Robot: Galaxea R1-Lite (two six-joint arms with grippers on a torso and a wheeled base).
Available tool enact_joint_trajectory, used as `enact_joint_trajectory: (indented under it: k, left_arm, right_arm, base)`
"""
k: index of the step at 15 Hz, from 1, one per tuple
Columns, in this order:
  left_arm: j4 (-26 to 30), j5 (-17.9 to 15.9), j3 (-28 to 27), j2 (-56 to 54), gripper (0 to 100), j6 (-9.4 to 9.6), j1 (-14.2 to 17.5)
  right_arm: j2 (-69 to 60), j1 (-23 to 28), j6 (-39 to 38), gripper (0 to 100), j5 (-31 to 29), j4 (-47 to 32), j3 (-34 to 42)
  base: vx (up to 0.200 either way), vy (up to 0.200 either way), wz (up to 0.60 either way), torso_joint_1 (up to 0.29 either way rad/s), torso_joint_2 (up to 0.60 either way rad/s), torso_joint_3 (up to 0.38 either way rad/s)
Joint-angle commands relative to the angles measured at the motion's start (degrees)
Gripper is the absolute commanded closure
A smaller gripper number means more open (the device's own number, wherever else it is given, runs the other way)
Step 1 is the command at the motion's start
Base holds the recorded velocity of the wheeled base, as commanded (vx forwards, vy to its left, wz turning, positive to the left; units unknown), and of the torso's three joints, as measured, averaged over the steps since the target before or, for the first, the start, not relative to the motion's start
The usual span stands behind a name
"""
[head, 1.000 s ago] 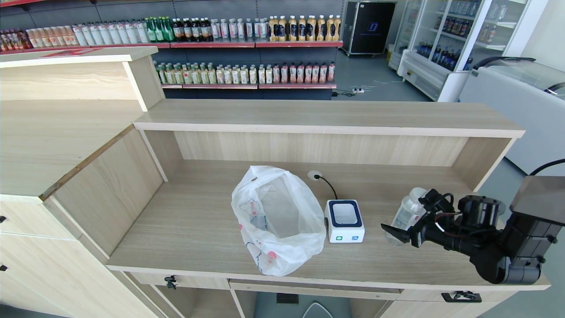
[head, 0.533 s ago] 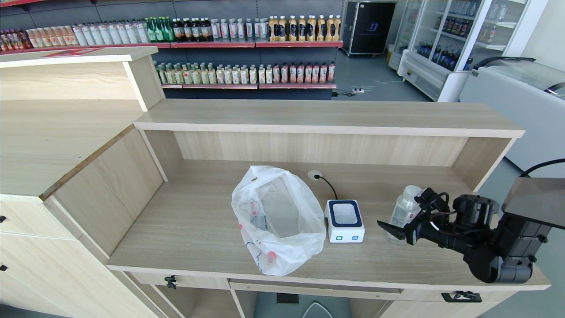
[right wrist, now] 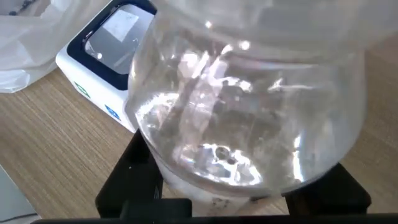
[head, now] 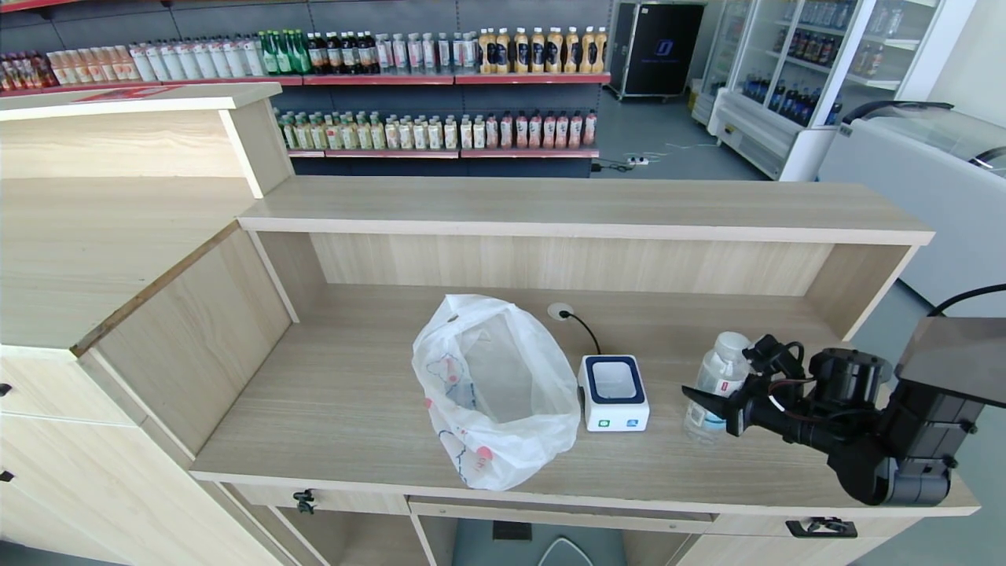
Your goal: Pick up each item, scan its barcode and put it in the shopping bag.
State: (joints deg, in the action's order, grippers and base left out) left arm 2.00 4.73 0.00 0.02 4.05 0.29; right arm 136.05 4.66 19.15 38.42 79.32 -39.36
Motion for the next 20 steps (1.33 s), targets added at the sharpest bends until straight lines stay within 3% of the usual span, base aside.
enact_joint_trajectory:
  k: [1, 3, 6, 10, 13, 16, 20]
  left_arm:
    - [0.02, 0.02, 0.0, -0.02, 0, 0.0, -0.03]
    - [0.02, 0.02, 0.0, -0.02, 0, 0.0, -0.03]
    - [0.02, 0.02, 0.0, -0.02, 0, 0.0, -0.03]
    - [0.02, 0.02, 0.0, -0.02, 0, 0.0, -0.03]
    - [0.02, 0.02, 0.0, -0.02, 0, 0.0, 0.06]
    - [0.02, 0.02, 0.0, -0.02, 0, 0.0, -0.03]
    - [0.02, 0.02, 0.0, -0.02, 0, 0.0, -0.03]
  right_arm:
    - [-2.1, 0.0, -1.22, 100, -0.02, 0.04, 0.34]
    - [-10.19, -0.44, -8.69, 100, 1.04, -0.93, 2.98]
    - [-26.71, -3.78, -29.7, 100, 6.4, -2.51, 3.42]
    - [-43.5, -12.22, -52.02, 100, 12.29, -12.44, -7.66]
    - [-48.16, -16.61, -56.42, 100, 20.99, -13.76, -7.92]
    - [-51.85, -23.9, -64.85, 100, 22.4, -13.32, -7.66]
    - [-51.76, -33.05, -65.91, 100, 22.92, -11.12, -7.83]
  base:
    - [0.0, 0.0, 0.0, 0.0, 0.0, 0.0]
    - [0.0, 0.0, 0.0, 0.0, 0.0, 0.0]
    - [0.0, 0.0, 0.0, 0.0, 0.0, 0.0]
    - [0.0, 0.0, 0.0, 0.0, 0.0, 0.0]
    - [0.0, 0.0, 0.0, 0.0, 0.0, 0.0]
    - [0.0, 0.0, 0.0, 0.0, 0.0, 0.0]
    - [0.0, 0.0, 0.0, 0.0, 0.0, 0.0]
